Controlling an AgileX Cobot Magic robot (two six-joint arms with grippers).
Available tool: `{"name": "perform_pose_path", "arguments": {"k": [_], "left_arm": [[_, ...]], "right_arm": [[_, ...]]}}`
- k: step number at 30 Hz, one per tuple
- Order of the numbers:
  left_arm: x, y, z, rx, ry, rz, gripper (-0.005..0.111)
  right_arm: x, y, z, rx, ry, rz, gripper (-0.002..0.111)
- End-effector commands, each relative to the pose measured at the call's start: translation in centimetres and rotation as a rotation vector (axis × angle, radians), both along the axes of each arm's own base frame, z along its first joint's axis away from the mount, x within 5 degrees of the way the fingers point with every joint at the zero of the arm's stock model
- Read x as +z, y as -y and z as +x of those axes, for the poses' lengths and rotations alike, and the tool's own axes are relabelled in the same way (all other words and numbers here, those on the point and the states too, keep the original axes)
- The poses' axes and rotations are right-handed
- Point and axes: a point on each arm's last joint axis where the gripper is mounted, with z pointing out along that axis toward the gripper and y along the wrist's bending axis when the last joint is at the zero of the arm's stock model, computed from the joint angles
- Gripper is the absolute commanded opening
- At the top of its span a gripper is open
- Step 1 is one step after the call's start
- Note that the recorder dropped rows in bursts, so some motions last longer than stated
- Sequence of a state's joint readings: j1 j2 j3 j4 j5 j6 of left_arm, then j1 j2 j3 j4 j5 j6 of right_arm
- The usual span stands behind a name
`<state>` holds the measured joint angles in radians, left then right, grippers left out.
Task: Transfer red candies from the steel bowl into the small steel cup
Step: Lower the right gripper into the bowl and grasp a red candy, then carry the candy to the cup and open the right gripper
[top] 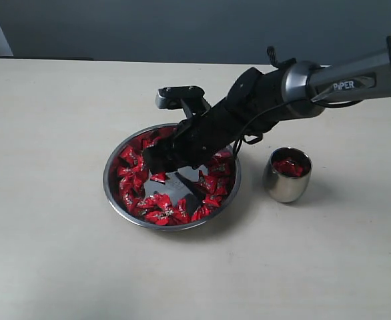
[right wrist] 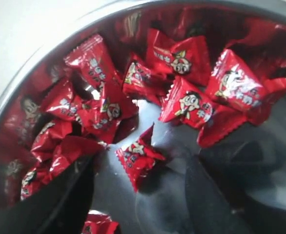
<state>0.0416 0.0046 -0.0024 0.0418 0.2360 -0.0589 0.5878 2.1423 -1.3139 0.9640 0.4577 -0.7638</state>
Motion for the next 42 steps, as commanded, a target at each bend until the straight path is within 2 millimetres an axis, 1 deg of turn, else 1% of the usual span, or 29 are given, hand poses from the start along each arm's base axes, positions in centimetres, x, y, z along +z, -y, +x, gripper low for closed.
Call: {"name": "perform_pose_path", "arguments": {"k": [1, 4, 7, 15, 18, 23, 25, 28, 32, 34, 35, 36, 39, 40, 41, 42], "left_arm": [[0.0, 0.0, 0.0, -0.006, 0.006, -0.001, 0.000], [0.0, 0.0, 0.0, -0.006, 0.006, -0.001, 0.000], [0.0, 0.0, 0.0, -0.006, 0.006, -0.001, 0.000], [0.0, 0.0, 0.0, -0.006, 0.006, -0.001, 0.000], [0.0, 0.0, 0.0, -0.006, 0.006, -0.001, 0.000], [0.0, 0.0, 0.0, -0.006, 0.006, -0.001, 0.000], [0.0, 0.0, 0.0, -0.006, 0.006, -0.001, 0.000], [0.0, 0.0, 0.0, -0.006, 0.006, -0.001, 0.000], [0.0, 0.0, 0.0, -0.006, 0.006, -0.001, 0.000], [0.0, 0.0, 0.0, -0.006, 0.006, -0.001, 0.000], [0.0, 0.0, 0.0, -0.006, 0.006, -0.001, 0.000], [0.0, 0.0, 0.0, -0.006, 0.006, -0.001, 0.000], [0.0, 0.0, 0.0, -0.006, 0.006, -0.001, 0.000], [0.0, 0.0, 0.0, -0.006, 0.006, -0.001, 0.000], [0.0, 0.0, 0.0, -0.006, 0.006, -0.001, 0.000], [0.0, 0.0, 0.0, -0.006, 0.006, -0.001, 0.000]], "right_arm": [[-0.7, -0.2, 0.1, -0.007, -0.017, 0.003, 0.054], [-1.1, -0.2, 0.2, -0.025, -0.021, 0.002, 0.054], [-1.2, -0.3, 0.3, -0.045, -0.018, 0.010, 0.054], [-1.2, -2.0, -0.6, -0.034, 0.046, -0.005, 0.053], [-1.2, -2.4, -0.8, -0.029, 0.068, -0.011, 0.042], [-1.1, -2.5, -0.9, -0.024, 0.067, -0.010, 0.002], [-0.5, -2.5, -1.1, -0.013, 0.059, 0.001, 0.000], [1.1, -2.4, -1.1, 0.020, 0.100, 0.004, -0.001], [5.0, -1.5, -1.0, 0.062, 0.187, 0.011, -0.001], [6.9, -0.4, -0.8, 0.063, 0.213, 0.008, -0.001], [8.0, 0.2, -0.7, 0.061, 0.230, 0.004, -0.001], [9.9, 1.6, -0.6, 0.048, 0.238, 0.003, -0.001], [13.2, 4.1, -0.9, 0.044, 0.261, -0.009, -0.001], [14.3, 4.9, -1.1, 0.044, 0.269, -0.016, -0.001], [15.9, 6.6, -1.7, 0.044, 0.279, -0.039, -0.001], [16.6, 7.5, -2.1, 0.034, 0.289, -0.056, -0.001]]}}
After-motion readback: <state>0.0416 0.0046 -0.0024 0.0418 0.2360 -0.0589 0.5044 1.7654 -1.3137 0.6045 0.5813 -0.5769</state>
